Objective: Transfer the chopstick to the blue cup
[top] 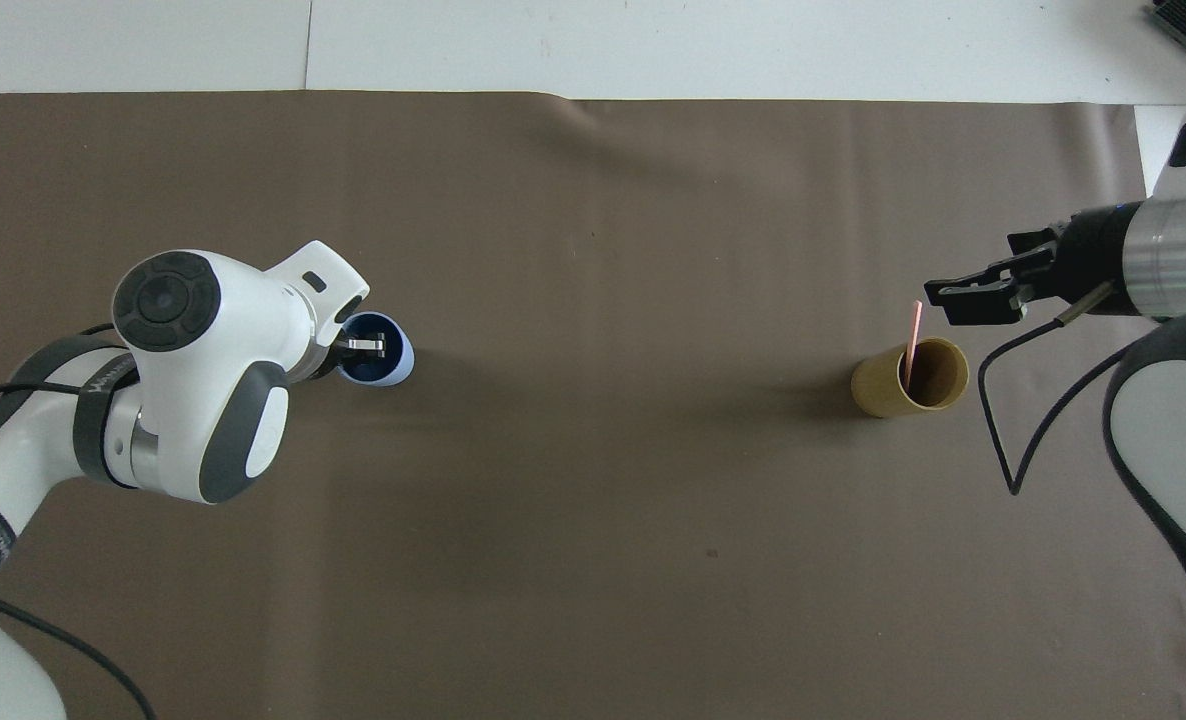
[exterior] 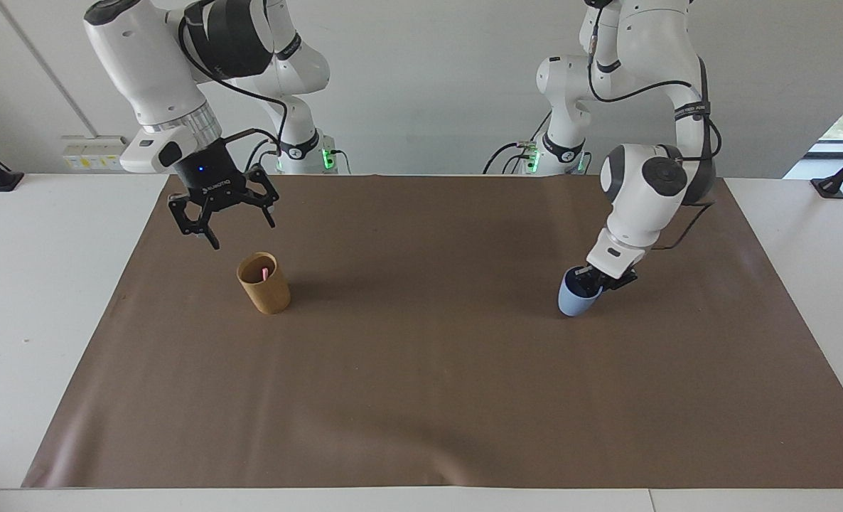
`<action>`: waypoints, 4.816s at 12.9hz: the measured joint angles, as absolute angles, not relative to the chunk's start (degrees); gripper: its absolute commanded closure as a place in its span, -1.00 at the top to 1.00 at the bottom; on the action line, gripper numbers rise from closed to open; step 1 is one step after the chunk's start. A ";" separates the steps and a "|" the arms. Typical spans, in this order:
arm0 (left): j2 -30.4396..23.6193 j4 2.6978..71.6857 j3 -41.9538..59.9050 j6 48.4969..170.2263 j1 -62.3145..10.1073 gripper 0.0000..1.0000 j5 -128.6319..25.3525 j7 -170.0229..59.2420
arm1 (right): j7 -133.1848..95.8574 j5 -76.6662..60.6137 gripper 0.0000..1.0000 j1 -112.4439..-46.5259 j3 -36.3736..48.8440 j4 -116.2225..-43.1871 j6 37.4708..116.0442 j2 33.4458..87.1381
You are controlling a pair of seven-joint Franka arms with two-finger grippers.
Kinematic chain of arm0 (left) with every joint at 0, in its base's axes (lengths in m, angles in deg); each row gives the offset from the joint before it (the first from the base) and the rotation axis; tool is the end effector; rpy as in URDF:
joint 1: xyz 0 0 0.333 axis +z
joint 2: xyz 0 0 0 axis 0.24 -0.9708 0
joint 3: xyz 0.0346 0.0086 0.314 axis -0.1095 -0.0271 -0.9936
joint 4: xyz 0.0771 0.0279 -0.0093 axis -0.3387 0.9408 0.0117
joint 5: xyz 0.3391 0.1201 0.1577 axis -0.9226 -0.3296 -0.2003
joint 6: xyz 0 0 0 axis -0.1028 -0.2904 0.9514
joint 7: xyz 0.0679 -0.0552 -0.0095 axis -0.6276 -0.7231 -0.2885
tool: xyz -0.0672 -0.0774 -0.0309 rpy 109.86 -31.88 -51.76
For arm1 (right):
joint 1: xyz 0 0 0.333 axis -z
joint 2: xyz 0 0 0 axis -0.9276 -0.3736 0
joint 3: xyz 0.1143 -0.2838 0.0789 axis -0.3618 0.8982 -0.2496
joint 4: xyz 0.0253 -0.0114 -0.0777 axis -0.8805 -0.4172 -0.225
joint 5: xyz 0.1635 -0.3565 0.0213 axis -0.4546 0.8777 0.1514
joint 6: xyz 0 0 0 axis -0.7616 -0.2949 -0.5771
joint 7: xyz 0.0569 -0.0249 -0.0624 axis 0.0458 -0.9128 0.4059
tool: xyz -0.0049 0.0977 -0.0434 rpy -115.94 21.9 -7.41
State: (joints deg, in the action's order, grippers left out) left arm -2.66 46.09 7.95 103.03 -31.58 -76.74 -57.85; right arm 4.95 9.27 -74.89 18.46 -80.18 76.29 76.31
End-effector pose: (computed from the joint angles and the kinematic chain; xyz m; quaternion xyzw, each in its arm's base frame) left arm 0.5498 -0.1963 0.3658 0.9990 -0.0146 0.0380 0.0168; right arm 0.5813 0.0310 0.5608 -0.9558 -0.2464 -0.1416 0.0754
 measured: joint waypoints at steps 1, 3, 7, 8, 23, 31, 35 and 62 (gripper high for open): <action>-2.64 46.05 7.99 103.29 -33.79 -1.00 -76.74 -60.23 | 6.31 8.65 1.00 -74.91 18.44 -81.28 78.06 76.33; -2.62 45.81 8.00 103.86 -37.76 -1.00 -76.74 -64.48 | 8.64 6.39 1.00 -74.97 18.41 -84.42 82.97 76.27; -2.61 44.04 8.04 104.35 -43.81 -1.00 -76.74 -70.33 | 13.84 2.91 1.00 -75.27 18.26 -90.78 88.56 76.00; -2.73 43.89 8.06 104.55 -45.40 -1.00 -76.74 -71.72 | 15.71 2.31 1.00 -75.26 18.24 -92.05 90.36 75.78; -3.41 43.31 6.88 105.11 -48.49 1.00 -76.73 -72.67 | 30.01 -5.26 -0.16 -74.92 18.47 -94.92 95.74 74.55; 9.77 41.43 5.91 90.92 -31.36 1.00 -76.73 -49.46 | 30.34 -5.76 -0.57 -73.95 18.47 -95.64 95.74 74.57; 12.64 29.38 5.81 74.90 -24.18 1.00 -76.73 -39.17 | 30.37 -6.17 -0.97 -73.96 18.42 -95.67 95.74 74.65; 10.33 18.09 6.31 57.00 -16.61 1.00 -75.36 -33.79 | -23.23 13.68 -1.00 -84.02 17.69 -73.10 72.23 75.23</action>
State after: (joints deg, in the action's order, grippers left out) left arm 10.33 18.09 6.31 57.01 -16.61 -75.36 -33.79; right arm -23.23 13.68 -84.02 17.69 -73.10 72.23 75.23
